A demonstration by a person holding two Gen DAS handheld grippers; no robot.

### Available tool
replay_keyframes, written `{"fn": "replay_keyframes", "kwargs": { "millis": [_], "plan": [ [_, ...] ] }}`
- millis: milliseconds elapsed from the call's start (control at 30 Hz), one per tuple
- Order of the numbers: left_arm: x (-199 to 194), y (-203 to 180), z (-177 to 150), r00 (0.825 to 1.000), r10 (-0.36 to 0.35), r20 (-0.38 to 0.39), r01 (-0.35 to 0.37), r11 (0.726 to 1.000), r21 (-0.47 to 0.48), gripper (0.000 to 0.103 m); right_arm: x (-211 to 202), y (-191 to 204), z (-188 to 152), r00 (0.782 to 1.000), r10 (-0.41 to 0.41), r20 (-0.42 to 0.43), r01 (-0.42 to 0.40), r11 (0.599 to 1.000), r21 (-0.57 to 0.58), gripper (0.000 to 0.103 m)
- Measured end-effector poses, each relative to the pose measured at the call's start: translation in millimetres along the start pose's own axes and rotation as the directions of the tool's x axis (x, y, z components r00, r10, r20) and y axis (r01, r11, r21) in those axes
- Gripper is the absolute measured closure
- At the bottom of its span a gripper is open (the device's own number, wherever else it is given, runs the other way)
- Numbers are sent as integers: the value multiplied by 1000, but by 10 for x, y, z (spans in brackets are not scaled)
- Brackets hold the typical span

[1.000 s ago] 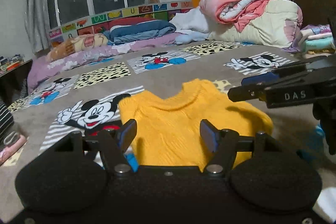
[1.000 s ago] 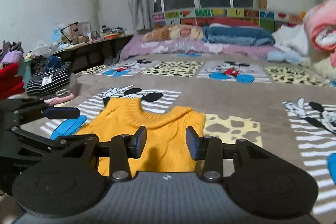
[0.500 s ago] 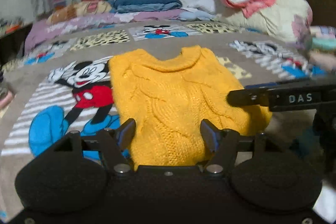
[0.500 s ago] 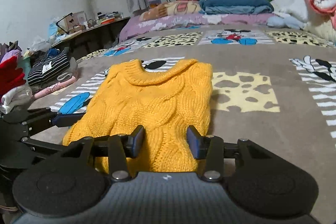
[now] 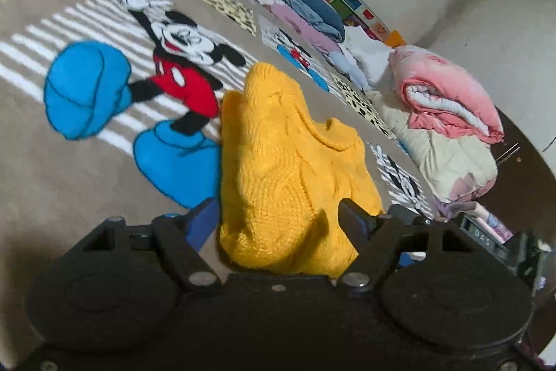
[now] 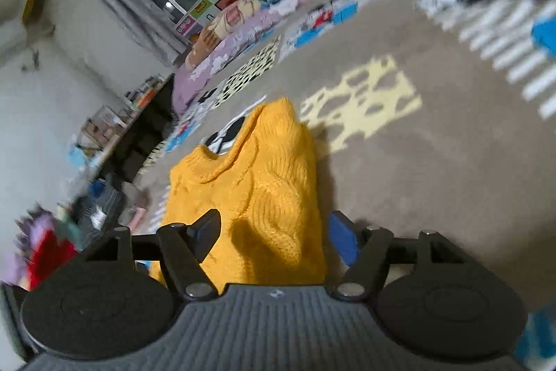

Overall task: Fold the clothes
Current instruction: 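Grasp the folded sweater with both grippers and lift it off the bed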

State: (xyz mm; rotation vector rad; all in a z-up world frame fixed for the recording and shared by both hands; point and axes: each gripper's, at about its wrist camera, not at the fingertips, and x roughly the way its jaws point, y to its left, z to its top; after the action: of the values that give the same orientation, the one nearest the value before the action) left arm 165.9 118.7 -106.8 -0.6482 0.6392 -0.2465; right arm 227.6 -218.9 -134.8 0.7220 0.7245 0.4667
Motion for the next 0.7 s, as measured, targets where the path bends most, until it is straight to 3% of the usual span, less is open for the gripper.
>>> {"fn": "replay_keyframes", "kwargs": {
  "millis": [167, 333, 467, 700],
  "plan": [
    [153, 103, 11, 999, -26, -29, 25, 999, -31, 26, 177, -180, -32, 999, 49, -23, -48, 997, 68, 28],
    [369, 98, 63, 999, -34, -36, 33, 999, -19, 24, 346, -160, -26, 996, 83, -43, -83, 997, 4, 26],
    [497, 95, 145, 999, -32, -34, 30, 998, -62, 27, 482, -131, 26, 993, 103, -50, -104, 994, -17, 26],
    [454, 130, 204, 997, -71, -19, 67, 984, -163, 43, 556, -108, 61, 987, 159, -35, -158, 987, 23, 41]
  ]
}}
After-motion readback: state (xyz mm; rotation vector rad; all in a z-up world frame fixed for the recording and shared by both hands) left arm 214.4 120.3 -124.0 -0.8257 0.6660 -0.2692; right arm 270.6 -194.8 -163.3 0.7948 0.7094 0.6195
